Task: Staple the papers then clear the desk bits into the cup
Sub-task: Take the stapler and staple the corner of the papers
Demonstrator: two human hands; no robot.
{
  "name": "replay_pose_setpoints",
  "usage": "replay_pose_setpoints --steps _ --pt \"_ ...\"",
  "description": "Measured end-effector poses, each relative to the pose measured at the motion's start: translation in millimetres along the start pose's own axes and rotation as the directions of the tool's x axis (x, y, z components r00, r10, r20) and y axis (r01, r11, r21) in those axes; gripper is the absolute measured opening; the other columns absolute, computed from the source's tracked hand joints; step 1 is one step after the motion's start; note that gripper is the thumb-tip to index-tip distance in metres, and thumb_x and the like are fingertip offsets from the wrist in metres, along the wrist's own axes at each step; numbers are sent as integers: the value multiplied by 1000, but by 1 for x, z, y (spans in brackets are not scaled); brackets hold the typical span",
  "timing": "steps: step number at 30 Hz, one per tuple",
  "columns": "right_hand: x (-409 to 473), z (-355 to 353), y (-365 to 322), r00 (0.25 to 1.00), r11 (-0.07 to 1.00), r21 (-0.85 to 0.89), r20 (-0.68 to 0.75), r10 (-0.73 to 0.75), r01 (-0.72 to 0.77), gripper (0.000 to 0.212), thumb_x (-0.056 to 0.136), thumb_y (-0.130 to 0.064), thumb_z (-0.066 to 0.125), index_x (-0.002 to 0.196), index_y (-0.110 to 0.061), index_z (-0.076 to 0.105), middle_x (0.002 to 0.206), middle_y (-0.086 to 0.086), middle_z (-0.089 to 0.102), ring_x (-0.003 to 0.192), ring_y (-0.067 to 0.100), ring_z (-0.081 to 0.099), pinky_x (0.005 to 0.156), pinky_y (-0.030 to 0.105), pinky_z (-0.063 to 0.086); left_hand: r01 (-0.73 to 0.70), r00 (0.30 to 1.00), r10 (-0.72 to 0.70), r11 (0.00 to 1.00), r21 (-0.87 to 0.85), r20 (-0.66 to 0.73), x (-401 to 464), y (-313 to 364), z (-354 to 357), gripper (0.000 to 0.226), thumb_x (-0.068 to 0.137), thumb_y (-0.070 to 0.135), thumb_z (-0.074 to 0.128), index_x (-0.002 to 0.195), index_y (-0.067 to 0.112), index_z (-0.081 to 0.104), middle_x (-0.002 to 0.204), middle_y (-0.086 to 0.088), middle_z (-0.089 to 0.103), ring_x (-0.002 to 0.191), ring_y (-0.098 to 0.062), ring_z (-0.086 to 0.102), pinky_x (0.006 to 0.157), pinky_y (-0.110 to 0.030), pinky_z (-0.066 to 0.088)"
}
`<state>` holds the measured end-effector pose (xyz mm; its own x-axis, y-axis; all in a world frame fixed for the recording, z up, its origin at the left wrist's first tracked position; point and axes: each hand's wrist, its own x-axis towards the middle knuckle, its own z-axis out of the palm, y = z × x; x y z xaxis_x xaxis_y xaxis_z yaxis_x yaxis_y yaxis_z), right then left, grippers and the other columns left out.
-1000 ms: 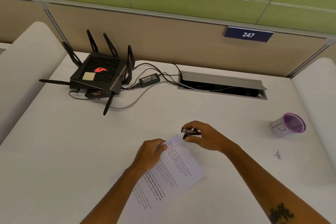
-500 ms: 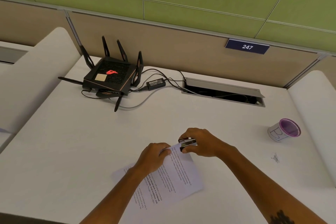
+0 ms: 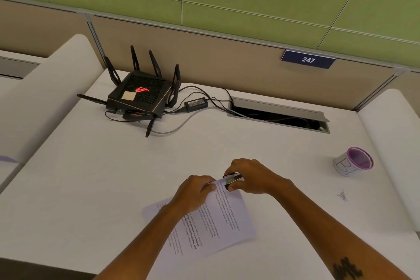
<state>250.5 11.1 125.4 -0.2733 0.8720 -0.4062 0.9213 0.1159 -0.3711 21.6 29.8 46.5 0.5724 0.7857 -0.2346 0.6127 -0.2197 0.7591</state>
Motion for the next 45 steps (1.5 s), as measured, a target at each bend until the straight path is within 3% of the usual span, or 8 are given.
replay_pose_setpoints --steps 8,14,20,25,32,36,40,45 --pt "1 -4 -2 1000 1000 -28 7 -5 5 36 93 -45 72 124 -26 71 118 -7 68 105 12 60 93 32 51 7 1000 -7 1000 3 3 3 0 -2 28 106 44 51 107 22 69 103 5 77 80 -19 77 72 -31 66" --pt "5 -5 -1 1000 998 -58 -22 -3 1 33 95 -42 70 122 -25 72 116 -6 68 104 13 59 88 28 45 8 1000 -8 1000 11 -2 6 1 -5 25 107 42 51 106 25 69 100 9 74 78 -18 77 68 -23 63" --pt "8 -7 0 998 999 -51 -55 -6 3 32 94 -41 72 121 -24 74 107 -8 65 97 13 58 77 21 37 6 999 -5 1000 -23 34 13 0 -8 26 102 50 55 110 28 66 109 6 76 85 -19 78 76 -29 66" --pt "12 -10 -2 996 998 -68 -84 -22 16 28 94 -38 72 120 -27 75 101 -6 66 92 15 60 74 21 40 -28 997 35 996 -86 73 23 10 -2 62 84 74 64 133 36 60 126 15 73 104 -15 74 89 -31 62" --pt "13 -15 -2 990 989 -137 -120 -78 62 19 94 -31 73 113 -26 77 96 -5 67 87 15 60 73 25 43 -36 998 44 983 -182 43 30 22 0 33 92 57 69 112 31 66 110 10 77 98 -17 74 88 -30 59" --pt "10 -17 -3 983 983 -165 -150 -103 77 16 94 -27 73 109 -26 79 91 -4 69 85 14 60 76 33 52 -45 999 48 983 -176 12 32 25 4 40 94 58 65 106 20 67 102 6 78 90 -18 74 83 -32 60" --pt "10 -20 -6 982 975 -199 -141 -127 98 18 92 -24 74 108 -28 80 89 -4 68 85 14 60 77 35 51 -42 999 40 986 -161 -15 29 30 6 25 96 52 65 101 28 60 100 9 72 89 -18 72 79 -24 54" --pt "9 -20 -7 983 972 -208 -122 -134 107 17 93 -25 73 108 -28 80 91 -6 67 86 13 60 76 34 50 -22 1000 25 978 -208 13 25 31 3 23 95 48 69 99 27 60 99 8 73 87 -18 73 76 -22 55"
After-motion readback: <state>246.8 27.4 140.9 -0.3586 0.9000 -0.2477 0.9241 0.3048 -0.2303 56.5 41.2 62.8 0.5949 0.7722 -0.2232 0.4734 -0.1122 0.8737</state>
